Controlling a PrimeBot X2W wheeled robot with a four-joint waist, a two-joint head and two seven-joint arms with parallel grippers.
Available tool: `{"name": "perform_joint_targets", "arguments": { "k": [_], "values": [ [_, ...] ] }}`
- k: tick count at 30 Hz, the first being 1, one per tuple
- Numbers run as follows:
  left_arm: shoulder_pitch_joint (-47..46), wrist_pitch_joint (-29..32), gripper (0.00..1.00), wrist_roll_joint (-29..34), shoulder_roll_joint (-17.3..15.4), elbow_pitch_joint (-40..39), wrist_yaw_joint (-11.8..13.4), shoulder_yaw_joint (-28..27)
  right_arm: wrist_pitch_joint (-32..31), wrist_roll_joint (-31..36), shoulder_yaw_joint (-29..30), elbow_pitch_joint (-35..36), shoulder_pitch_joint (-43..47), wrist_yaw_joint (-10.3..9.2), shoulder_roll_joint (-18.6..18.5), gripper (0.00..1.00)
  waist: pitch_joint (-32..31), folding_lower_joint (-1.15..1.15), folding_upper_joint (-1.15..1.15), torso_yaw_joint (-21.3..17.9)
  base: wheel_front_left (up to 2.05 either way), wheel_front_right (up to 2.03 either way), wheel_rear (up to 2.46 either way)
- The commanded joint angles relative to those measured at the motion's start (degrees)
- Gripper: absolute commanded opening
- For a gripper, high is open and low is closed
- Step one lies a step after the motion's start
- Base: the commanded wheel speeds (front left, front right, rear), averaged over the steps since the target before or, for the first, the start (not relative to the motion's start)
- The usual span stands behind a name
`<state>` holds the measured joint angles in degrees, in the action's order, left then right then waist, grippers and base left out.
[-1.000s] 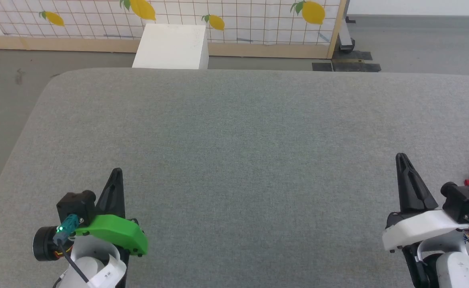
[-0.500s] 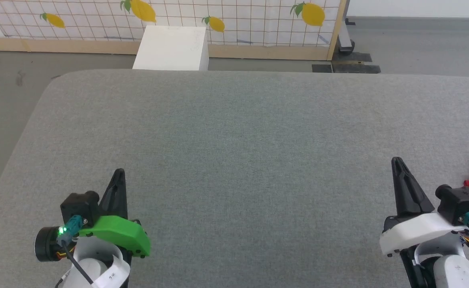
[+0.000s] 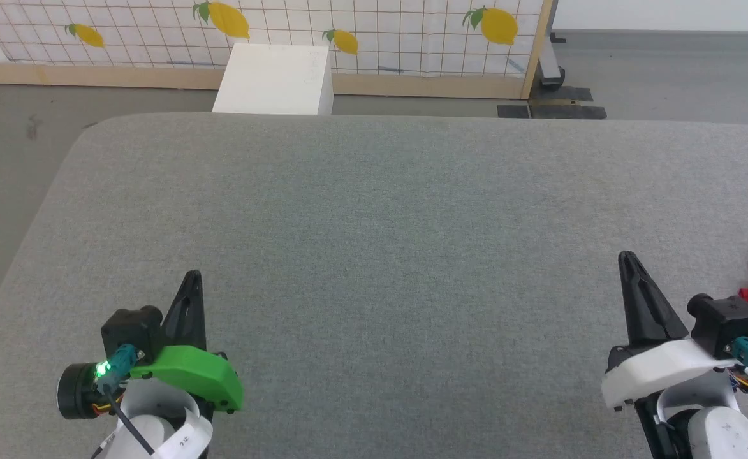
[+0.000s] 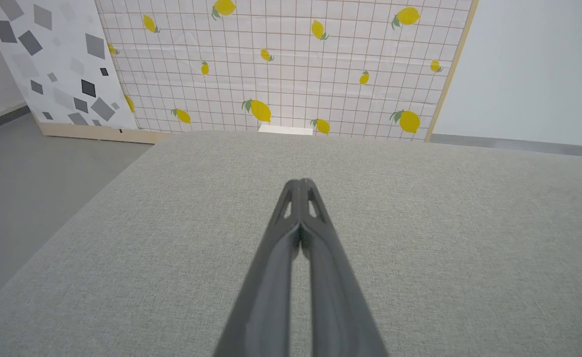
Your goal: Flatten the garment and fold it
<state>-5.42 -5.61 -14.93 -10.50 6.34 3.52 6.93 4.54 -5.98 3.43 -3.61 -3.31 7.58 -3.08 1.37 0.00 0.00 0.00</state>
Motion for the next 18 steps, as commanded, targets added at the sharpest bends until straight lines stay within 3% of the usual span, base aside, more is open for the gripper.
{"name": "perform_joint_targets", "arguments": {
  "k": [1,18],
  "values": [
    [1.23,0.17,0.00,1.53,0.55,-0.47,-0.50,-0.43,-0.26,0.78,-0.27,0.48,1.00,-0.04,0.10,0.00,-0.03,0.00,0.00,0.00,0.00,0.00,0.00],
    [2.32,1.59,0.00,5.03,2.40,-2.00,-1.29,-2.13,-1.38,2.14,-1.09,1.30,1.60,-0.05,0.13,0.00,-0.38,0.00,0.00,0.00,0.00,0.00,0.00]
  ]
}}
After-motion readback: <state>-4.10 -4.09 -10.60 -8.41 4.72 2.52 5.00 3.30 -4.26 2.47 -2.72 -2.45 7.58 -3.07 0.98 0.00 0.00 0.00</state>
